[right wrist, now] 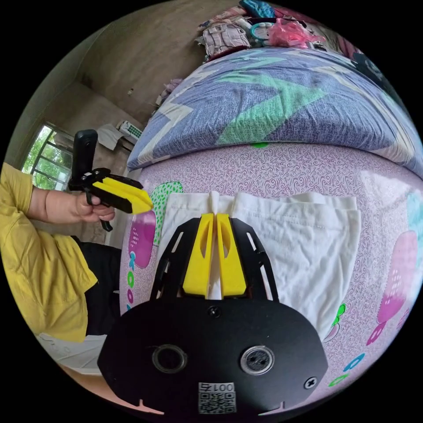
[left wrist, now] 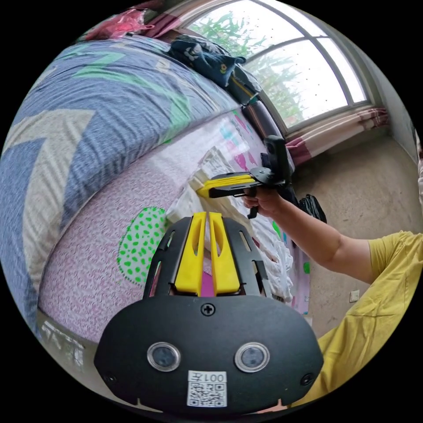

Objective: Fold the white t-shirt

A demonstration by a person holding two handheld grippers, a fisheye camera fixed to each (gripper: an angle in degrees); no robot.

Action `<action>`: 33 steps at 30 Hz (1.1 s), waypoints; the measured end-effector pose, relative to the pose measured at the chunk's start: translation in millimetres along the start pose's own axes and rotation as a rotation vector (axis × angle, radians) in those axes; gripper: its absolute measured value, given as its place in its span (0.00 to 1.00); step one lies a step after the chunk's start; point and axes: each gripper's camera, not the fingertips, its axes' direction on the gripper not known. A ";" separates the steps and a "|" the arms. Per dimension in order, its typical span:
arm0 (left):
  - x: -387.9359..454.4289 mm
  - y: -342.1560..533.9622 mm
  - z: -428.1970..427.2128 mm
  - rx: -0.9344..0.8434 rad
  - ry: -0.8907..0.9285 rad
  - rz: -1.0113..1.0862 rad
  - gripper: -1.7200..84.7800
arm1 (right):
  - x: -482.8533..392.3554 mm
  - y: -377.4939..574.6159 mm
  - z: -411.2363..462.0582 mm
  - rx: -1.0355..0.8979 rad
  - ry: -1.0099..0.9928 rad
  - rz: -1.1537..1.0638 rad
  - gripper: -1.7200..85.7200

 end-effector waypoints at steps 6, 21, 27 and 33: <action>17.7 -32.9 48.0 -0.080 -0.049 0.100 0.01 | 19.8 19.7 5.2 0.064 -0.083 0.075 0.03; 42.6 -61.6 53.1 -0.049 0.012 0.154 0.01 | -2.2 222.2 -97.3 0.467 -0.113 0.215 0.03; 75.7 -80.9 90.3 -0.076 0.103 0.240 0.01 | -22.0 330.5 -83.2 0.353 -0.061 0.389 0.03; 53.9 -94.2 121.7 -0.204 -0.021 0.084 0.01 | -62.6 439.8 -101.9 0.460 0.088 0.595 0.03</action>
